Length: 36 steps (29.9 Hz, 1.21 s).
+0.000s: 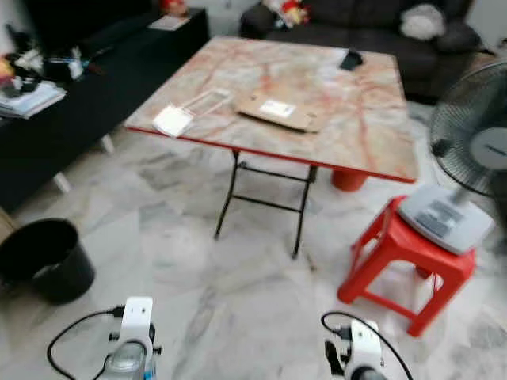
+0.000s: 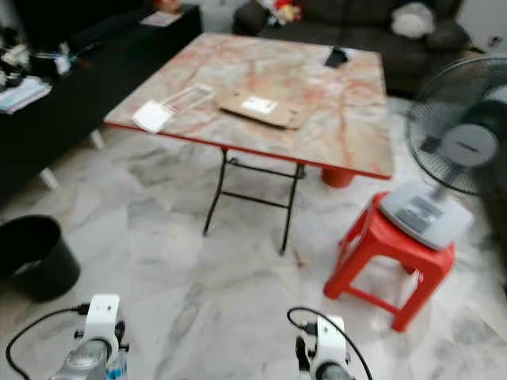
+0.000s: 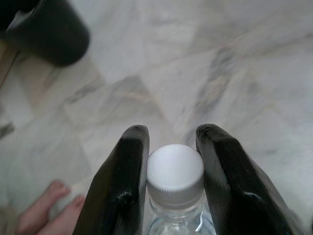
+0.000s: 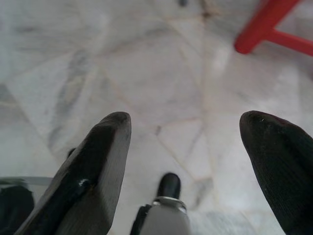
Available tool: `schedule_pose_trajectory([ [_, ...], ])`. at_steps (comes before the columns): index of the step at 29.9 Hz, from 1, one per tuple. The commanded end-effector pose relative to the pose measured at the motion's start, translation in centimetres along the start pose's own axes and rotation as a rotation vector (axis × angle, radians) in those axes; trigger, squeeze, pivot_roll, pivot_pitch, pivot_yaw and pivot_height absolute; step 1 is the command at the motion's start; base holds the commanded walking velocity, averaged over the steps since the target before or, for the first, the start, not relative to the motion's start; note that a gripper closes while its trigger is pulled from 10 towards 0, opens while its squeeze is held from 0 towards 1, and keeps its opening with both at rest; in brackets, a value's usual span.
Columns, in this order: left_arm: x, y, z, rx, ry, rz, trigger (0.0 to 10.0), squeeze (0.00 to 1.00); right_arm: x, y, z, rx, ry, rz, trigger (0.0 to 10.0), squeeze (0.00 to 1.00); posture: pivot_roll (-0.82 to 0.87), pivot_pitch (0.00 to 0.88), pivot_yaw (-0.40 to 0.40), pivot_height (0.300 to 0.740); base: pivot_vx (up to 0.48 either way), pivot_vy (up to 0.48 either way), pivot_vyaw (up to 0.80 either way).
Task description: Picking trash to rubbish bin
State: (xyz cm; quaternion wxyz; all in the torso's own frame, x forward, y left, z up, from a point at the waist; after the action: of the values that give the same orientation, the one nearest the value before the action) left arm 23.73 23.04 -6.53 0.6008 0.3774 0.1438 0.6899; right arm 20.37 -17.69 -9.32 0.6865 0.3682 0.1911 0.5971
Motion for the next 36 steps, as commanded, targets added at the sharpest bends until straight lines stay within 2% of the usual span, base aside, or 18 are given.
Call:
schedule_pose_trajectory([
  [1, -0.06, 0.03, -0.29, 0.020, 0.002, 0.004, 10.0, 0.00, -0.41, 0.10, -0.13, 0.000, 0.005, -0.013, 10.0, 0.00, -0.04, 0.028, -0.018, 0.740, 0.000, 0.000, 0.80],
  [18, -0.08, 0.09, -0.54, 0.030, 0.013, 0.008, 10.0, 0.00, -0.62, 0.23, -0.54, 0.013, 0.006, -0.015, 10.0, 0.00, -0.04, 0.029, -0.022, 0.740, 0.000, 0.000, 0.79],
  [24, -0.01, 0.11, -0.61, 0.032, 0.021, 0.018, 10.0, 0.00, -0.56, 0.20, -0.53, 0.017, -0.009, -0.015, 10.0, 0.00, -0.04, 0.028, -0.024, 0.740, 0.000, 0.000, 0.00],
  [36, 0.20, 0.19, -1.02, 0.046, 0.038, 0.034, 10.0, 0.00, -0.48, 0.13, -0.30, 0.014, 0.000, -0.003, 10.0, 0.00, -0.05, 0.020, -0.026, 0.740, 0.282, 0.000, 0.00],
])
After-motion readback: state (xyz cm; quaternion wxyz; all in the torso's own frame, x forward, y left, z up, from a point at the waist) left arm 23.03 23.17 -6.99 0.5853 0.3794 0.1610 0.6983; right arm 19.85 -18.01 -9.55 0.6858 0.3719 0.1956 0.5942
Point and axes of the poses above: a point about 5 cm out from each wrist's last joint towards the gripper, its own y axis pointing back from the gripper into the wrist, its own z axis along the axis of the wrist's last joint, x = y × z, the point moved 2 cm from there along -y, pointing out of the wrist towards the gripper, and after that the axes turned 10 degrees about -y, right-handed, at the moved point
